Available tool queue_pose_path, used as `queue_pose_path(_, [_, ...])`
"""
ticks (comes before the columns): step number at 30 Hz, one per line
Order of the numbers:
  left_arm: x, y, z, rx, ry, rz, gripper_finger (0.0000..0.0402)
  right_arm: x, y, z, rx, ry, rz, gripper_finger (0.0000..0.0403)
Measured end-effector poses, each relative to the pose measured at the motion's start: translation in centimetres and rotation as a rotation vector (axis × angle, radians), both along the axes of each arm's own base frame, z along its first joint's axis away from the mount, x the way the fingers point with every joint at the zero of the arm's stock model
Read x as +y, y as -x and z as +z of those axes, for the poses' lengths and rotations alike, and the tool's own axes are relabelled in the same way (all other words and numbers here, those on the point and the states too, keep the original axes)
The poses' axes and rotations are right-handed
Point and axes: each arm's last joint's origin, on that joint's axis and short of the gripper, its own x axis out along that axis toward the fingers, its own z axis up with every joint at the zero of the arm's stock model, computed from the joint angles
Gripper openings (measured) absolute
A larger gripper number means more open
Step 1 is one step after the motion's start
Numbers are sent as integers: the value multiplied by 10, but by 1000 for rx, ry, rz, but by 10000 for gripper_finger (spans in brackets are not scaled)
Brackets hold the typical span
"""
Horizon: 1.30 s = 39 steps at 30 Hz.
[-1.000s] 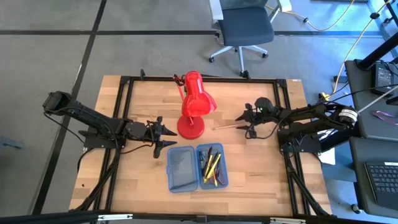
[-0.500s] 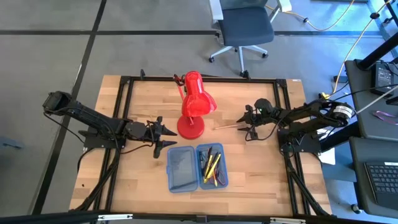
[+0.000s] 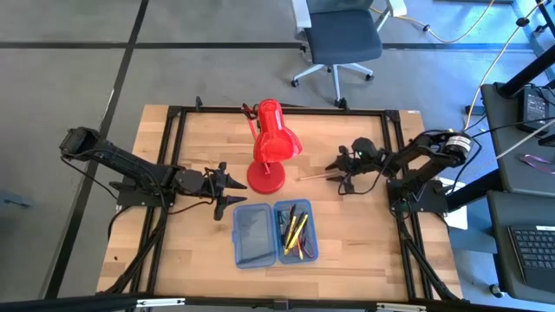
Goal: Pick & place school supplies into a supply box
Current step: Put the pink pencil into the blue supply box
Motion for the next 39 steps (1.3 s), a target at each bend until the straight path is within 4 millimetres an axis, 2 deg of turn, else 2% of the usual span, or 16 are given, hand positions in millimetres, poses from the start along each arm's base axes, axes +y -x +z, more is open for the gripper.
queue_pose_path(5, [0,0,0,0,0,0,169,-3,-1,-2,28,46,-57,195])
queue_pose_path(15, [0,0,0,0,-1,0,169,-2,-1,-5,27,30,-21,97])
queue_pose_path(23, [0,0,0,0,0,0,169,-2,-1,-5,30,38,-28,46])
queue_pose_path(39, [0,0,0,0,1,0,169,-1,-1,-1,10,-83,-87,32])
